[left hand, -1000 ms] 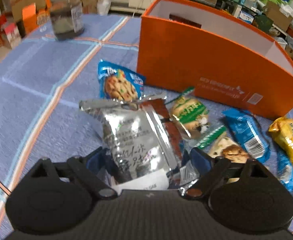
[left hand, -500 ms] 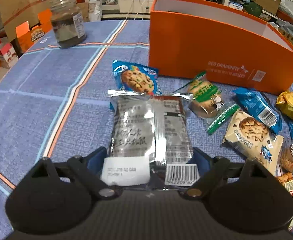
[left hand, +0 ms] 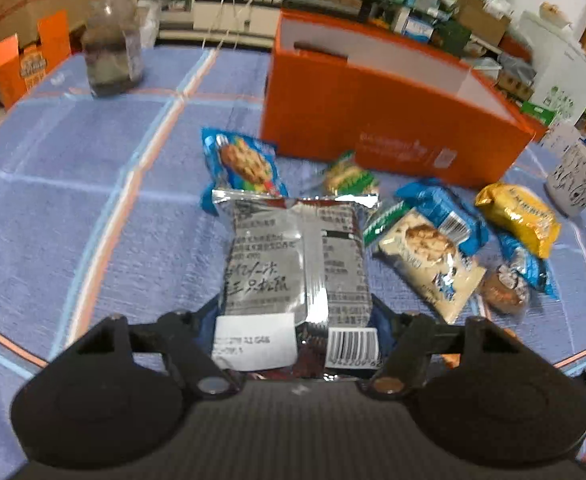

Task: Organize snacks
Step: 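Carry both packets into the orange box and open both grippers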

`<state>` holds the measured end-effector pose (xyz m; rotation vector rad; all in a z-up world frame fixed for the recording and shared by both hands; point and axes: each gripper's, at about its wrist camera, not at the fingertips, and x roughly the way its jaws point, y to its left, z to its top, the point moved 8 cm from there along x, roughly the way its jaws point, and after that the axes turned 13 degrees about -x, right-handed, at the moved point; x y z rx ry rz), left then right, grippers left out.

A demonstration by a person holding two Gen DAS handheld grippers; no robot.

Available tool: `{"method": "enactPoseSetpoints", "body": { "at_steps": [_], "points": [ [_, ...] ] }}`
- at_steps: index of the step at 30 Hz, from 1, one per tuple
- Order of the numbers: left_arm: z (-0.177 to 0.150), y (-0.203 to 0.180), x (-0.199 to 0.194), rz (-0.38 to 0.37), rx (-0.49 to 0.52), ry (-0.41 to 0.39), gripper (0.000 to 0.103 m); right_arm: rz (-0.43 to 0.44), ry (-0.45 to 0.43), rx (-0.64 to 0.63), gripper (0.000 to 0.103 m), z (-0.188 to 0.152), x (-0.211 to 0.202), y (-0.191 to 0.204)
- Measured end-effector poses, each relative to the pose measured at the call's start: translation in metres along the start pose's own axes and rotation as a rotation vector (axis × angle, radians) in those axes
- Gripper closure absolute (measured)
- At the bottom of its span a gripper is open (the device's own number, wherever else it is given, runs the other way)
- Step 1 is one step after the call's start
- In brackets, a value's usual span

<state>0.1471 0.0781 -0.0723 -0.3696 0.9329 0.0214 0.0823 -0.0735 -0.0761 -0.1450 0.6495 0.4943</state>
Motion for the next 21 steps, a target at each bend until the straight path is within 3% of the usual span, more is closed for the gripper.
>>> {"method": "enactPoseSetpoints", "body": {
  "at_steps": [7,11,16,21],
  "points": [
    [0.039,-0.017,-0.014,-0.049,0.008,-0.049,0.034,0.045,-0.076,0.083,0.055,0.038,-0.011,-0.027],
    [0.079,-0.033,-0.012,-0.083,0.005,-0.09,0.034,-0.026,-0.126,0.062,0.055,0.082,-0.009,-0.065],
    [0.135,-0.066,-0.003,-0.118,0.004,-0.161,0.034,-0.13,-0.23,0.047,0.054,0.162,0.015,-0.124],
    [0.165,-0.106,0.04,-0.107,0.042,-0.156,0.034,-0.135,-0.251,0.101,0.054,0.196,0.063,-0.16]
  ]
}}
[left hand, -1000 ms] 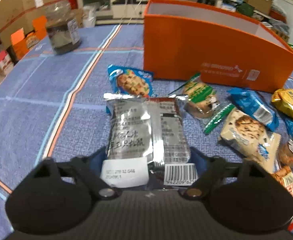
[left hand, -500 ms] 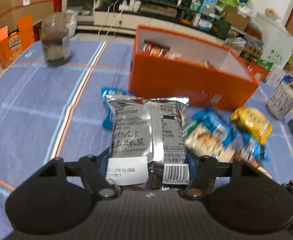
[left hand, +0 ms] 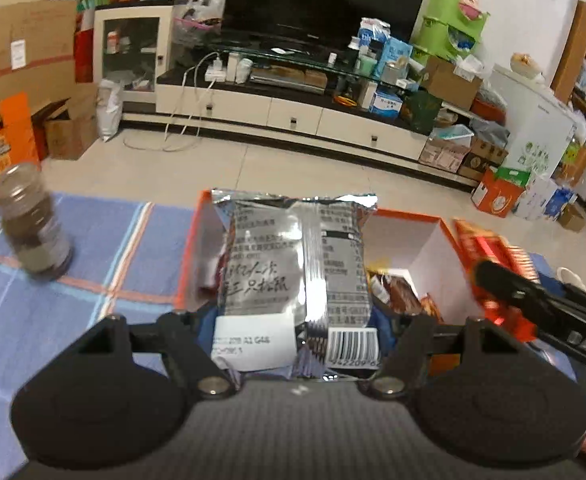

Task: Organize snacks
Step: 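Carry both packets into the orange box and open both grippers, then move both grippers back to the snack pile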

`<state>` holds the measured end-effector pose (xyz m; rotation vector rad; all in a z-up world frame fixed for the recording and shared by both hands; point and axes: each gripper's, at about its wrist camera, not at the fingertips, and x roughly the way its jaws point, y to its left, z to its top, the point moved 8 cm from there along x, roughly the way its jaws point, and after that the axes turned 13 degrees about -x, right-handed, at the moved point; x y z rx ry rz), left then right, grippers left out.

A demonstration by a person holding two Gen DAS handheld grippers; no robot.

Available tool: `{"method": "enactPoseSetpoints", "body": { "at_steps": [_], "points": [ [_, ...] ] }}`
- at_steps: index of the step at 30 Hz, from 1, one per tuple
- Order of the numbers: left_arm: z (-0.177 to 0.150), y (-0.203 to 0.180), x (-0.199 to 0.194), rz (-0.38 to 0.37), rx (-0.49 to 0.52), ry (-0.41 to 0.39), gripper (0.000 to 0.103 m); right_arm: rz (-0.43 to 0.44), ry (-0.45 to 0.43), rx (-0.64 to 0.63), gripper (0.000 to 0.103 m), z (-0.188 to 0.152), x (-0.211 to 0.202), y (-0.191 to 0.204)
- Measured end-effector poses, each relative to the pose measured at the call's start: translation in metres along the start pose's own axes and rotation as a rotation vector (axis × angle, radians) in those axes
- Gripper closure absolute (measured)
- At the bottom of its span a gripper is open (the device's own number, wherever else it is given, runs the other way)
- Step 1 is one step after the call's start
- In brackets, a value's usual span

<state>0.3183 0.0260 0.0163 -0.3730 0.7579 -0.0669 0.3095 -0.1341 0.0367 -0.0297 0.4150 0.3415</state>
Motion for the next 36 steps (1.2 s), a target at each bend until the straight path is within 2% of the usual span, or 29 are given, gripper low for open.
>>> {"method": "enactPoseSetpoints", "body": {
  "at_steps": [5,10,13,16,18,20,22,23,27,31,34,36],
  "points": [
    [0.006,-0.015,0.049,0.027,0.033,0.045,0.034,0.015,0.041,0.08,0.055,-0.006,0.056,-0.012],
    [0.002,-0.006,0.087,0.085,0.048,0.079,0.034,0.017,0.094,0.038,0.055,-0.021,0.089,-0.007],
    [-0.002,0.003,0.096,0.08,0.022,0.102,0.034,-0.002,0.115,0.0,0.055,-0.026,0.097,-0.007],
    [-0.002,0.008,0.09,0.059,-0.001,0.097,0.026,-0.005,0.12,0.001,0.04,-0.026,0.096,-0.007],
    [0.0,0.008,0.076,0.016,-0.027,0.09,0.021,0.001,0.092,0.036,0.025,-0.02,0.087,-0.01],
    [-0.002,0.008,0.056,0.024,-0.027,0.063,0.01,0.011,0.069,0.061,0.021,-0.012,0.076,-0.012],
    [-0.004,0.008,0.028,0.034,0.014,0.006,0.01,0.023,0.038,0.092,0.014,-0.003,0.059,-0.011],
    [-0.007,0.011,0.013,0.037,0.035,-0.014,0.009,0.031,0.024,0.11,0.007,0.001,0.051,-0.01],
    [-0.037,0.037,-0.047,0.048,0.057,-0.051,0.008,0.08,0.014,0.138,0.006,-0.001,0.013,0.005],
    [-0.082,0.077,-0.088,0.071,-0.01,-0.027,0.008,0.085,0.071,0.091,0.006,-0.041,-0.028,0.026],
    [-0.119,0.106,-0.114,0.12,-0.071,-0.011,0.008,0.089,0.134,0.102,0.006,-0.091,-0.06,0.038],
    [-0.147,0.125,-0.132,0.147,-0.123,0.005,0.008,0.128,0.189,0.135,0.006,-0.124,-0.077,0.045]
  ]
}}
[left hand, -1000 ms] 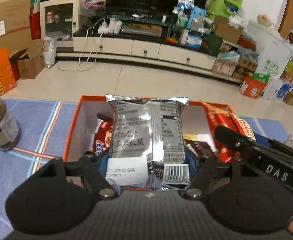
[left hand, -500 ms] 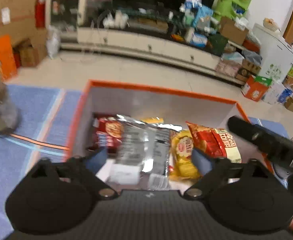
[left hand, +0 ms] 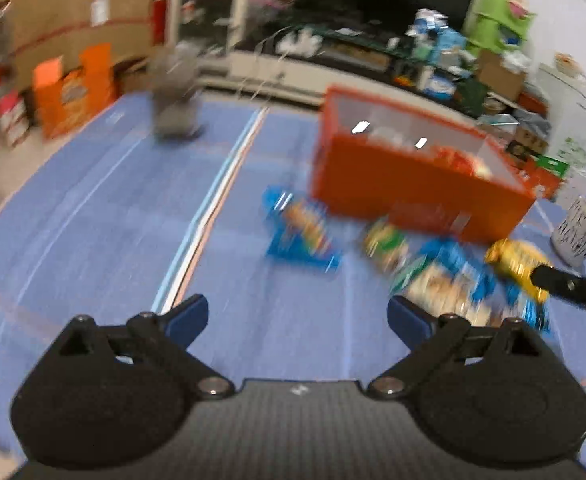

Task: Organize snacks
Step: 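Move both grippers back to the snack pile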

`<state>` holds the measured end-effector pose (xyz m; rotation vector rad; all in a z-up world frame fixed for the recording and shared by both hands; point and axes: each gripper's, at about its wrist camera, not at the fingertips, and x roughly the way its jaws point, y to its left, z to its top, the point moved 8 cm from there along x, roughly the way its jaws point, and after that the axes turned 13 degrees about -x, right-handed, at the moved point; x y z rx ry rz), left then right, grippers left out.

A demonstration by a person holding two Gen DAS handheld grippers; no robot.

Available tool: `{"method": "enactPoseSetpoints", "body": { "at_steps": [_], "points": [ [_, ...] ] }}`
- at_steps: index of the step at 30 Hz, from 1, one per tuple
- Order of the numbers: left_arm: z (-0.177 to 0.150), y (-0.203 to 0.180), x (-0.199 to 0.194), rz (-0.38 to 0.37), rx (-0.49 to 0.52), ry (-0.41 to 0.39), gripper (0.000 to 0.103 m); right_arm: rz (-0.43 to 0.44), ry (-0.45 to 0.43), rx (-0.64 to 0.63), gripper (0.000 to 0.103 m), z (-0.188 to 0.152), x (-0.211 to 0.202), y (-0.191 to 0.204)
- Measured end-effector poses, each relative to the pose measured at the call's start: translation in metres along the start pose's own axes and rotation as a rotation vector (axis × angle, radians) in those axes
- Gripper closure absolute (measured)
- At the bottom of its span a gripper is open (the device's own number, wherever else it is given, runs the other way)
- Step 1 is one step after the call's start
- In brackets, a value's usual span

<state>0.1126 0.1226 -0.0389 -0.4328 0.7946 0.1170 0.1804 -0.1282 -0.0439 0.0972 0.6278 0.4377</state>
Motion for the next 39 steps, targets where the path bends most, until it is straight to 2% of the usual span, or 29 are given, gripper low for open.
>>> {"method": "enactPoseSetpoints", "body": {
  "at_steps": [4,7,11,15,18,22,26,31,37,39],
  "points": [
    [-0.041,0.033,-0.025,0.038,-0.093,-0.006,0.008,0.017,0.043,-0.054,0.006,-0.047,-0.025,0.009],
    [-0.065,0.035,-0.03,0.062,-0.069,0.042,0.008,0.021,0.065,-0.119,0.006,-0.068,-0.038,0.013],
    [-0.09,0.029,-0.04,0.058,0.004,0.064,0.008,0.001,0.062,-0.127,0.006,-0.067,-0.048,0.007],
    [-0.096,0.029,-0.025,0.072,0.021,0.097,0.008,0.048,0.002,-0.07,0.006,-0.048,-0.059,0.008],
    [-0.097,0.03,-0.018,0.051,-0.022,0.114,0.008,0.063,-0.008,-0.072,0.006,-0.044,-0.059,0.014],
    [-0.092,0.029,-0.008,-0.016,-0.066,0.119,0.008,0.051,0.025,-0.075,0.006,-0.048,-0.052,0.014],
    [-0.075,0.023,0.009,-0.019,-0.064,0.101,0.008,0.055,0.034,-0.047,0.006,-0.051,-0.048,0.009],
    [-0.056,0.002,0.04,-0.007,0.017,0.098,0.008,0.027,0.051,-0.018,0.006,-0.051,-0.042,-0.004],
    [-0.047,-0.042,0.075,0.01,0.234,0.111,0.01,-0.05,0.058,-0.032,0.006,-0.052,-0.04,-0.022],
    [-0.032,-0.053,0.08,0.007,0.267,0.093,0.012,-0.076,0.054,-0.041,0.006,-0.05,-0.04,-0.027]
  ]
}}
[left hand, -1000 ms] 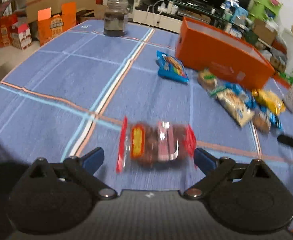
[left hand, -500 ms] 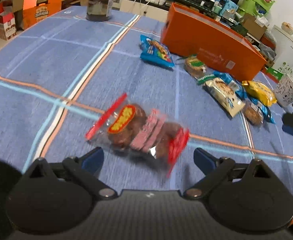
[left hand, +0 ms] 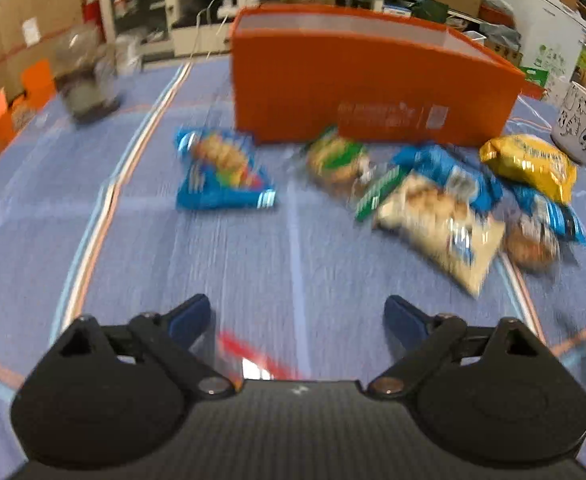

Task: Organize snacks
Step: 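Move both grippers back to the snack pile, then grasp the red jujube bag with the left gripper while the right gripper grasps the blue wafer bar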

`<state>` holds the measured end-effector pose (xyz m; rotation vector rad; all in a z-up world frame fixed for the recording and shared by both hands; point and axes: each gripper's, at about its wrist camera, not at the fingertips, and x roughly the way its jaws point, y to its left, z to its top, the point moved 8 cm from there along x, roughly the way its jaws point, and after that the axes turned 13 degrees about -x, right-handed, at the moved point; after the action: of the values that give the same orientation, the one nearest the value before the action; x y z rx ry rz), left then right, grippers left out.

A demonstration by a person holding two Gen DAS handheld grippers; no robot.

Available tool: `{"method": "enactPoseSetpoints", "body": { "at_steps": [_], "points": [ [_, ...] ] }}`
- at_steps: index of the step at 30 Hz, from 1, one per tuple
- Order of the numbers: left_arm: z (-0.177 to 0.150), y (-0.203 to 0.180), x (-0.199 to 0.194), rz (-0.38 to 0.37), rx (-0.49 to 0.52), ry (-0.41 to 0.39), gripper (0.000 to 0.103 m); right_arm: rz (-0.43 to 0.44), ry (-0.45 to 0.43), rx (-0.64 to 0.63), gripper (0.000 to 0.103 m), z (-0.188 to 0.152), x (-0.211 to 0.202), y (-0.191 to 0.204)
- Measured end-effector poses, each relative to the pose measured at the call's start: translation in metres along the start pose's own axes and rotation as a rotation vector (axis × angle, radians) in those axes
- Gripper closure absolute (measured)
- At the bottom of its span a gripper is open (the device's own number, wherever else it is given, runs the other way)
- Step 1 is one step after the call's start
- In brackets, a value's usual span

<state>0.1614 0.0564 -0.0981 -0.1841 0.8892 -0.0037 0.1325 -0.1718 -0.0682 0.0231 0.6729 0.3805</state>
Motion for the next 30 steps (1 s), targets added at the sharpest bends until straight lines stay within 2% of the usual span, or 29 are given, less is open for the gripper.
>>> {"method": "enactPoseSetpoints", "body": {
  "at_steps": [4,6,8,11,13,15,20,28,30],
  "points": [
    [0.038,-0.004,-0.022,-0.038,0.009,-0.121,0.009,-0.021,-0.009,-0.005,0.006,0.006,0.006,-0.008],
    [0.041,0.005,-0.031,-0.062,-0.046,-0.143,0.008,-0.038,-0.018,-0.028,0.006,0.013,0.016,-0.012],
    [0.034,0.019,-0.03,-0.093,-0.127,-0.115,0.008,-0.09,0.014,-0.023,0.006,0.016,0.03,-0.021],
    [0.03,0.032,-0.024,-0.134,-0.244,-0.048,0.008,-0.113,0.021,0.021,0.007,0.024,0.051,-0.029],
    [0.033,0.039,-0.021,-0.168,-0.3,-0.03,0.008,-0.174,0.039,-0.017,0.007,0.031,0.065,-0.03],
    [0.034,0.044,-0.019,-0.173,-0.329,-0.024,0.008,-0.256,0.085,-0.043,0.007,0.027,0.073,-0.035],
    [0.033,0.043,-0.024,-0.179,-0.311,-0.033,0.008,-0.281,0.126,0.033,0.007,0.005,0.061,-0.056],
    [0.031,0.039,-0.03,-0.158,-0.257,-0.049,0.008,-0.357,0.152,-0.006,0.006,-0.032,0.015,-0.078],
    [0.031,0.039,-0.04,-0.137,-0.228,-0.072,0.008,-0.287,0.119,0.031,0.007,-0.029,0.005,-0.074]
  ]
}}
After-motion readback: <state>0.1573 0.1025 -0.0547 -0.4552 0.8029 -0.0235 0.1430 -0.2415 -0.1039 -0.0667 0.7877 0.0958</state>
